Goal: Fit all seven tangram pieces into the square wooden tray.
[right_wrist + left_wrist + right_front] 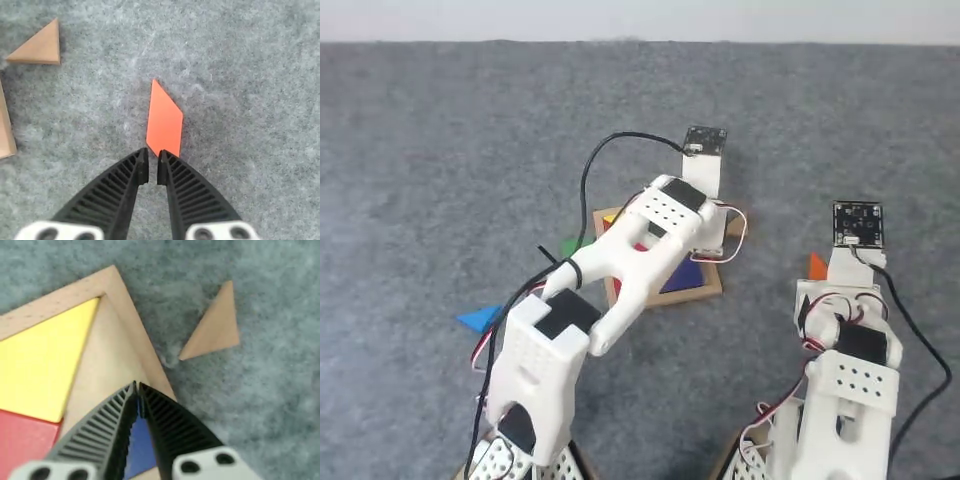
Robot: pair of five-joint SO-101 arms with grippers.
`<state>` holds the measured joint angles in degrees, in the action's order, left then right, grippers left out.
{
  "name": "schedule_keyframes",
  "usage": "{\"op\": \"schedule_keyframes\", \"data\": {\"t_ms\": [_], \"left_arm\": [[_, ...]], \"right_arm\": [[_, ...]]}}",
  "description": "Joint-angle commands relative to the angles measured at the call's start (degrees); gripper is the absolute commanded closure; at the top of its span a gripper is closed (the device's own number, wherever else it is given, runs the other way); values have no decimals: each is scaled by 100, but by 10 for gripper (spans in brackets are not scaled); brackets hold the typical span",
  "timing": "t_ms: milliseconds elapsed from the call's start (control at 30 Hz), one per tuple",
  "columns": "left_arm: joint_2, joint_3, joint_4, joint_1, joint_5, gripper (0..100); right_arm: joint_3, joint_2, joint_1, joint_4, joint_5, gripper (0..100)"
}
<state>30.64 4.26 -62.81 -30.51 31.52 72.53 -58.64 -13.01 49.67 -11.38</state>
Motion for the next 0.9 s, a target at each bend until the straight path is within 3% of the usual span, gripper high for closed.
{"op": "schedule_keyframes", "data": {"t_ms": [0,200,367,500,867], "left_arm": [[-378,233,-132,-79,-70,988],[-1538,-752,62,35,-53,988],[-2462,-2070,659,782,-97,988],[-2549,-2677,686,1222,-730,988],[-2312,-2879,1143,44,-1204,988]], "right_arm": [[-176,-171,-40,-4,-88,948],[-176,-171,-48,-4,-88,948],[-176,-171,-48,-4,-88,948],[-149,-171,-40,-13,-97,948],[-123,-180,-40,-84,-97,948]]}}
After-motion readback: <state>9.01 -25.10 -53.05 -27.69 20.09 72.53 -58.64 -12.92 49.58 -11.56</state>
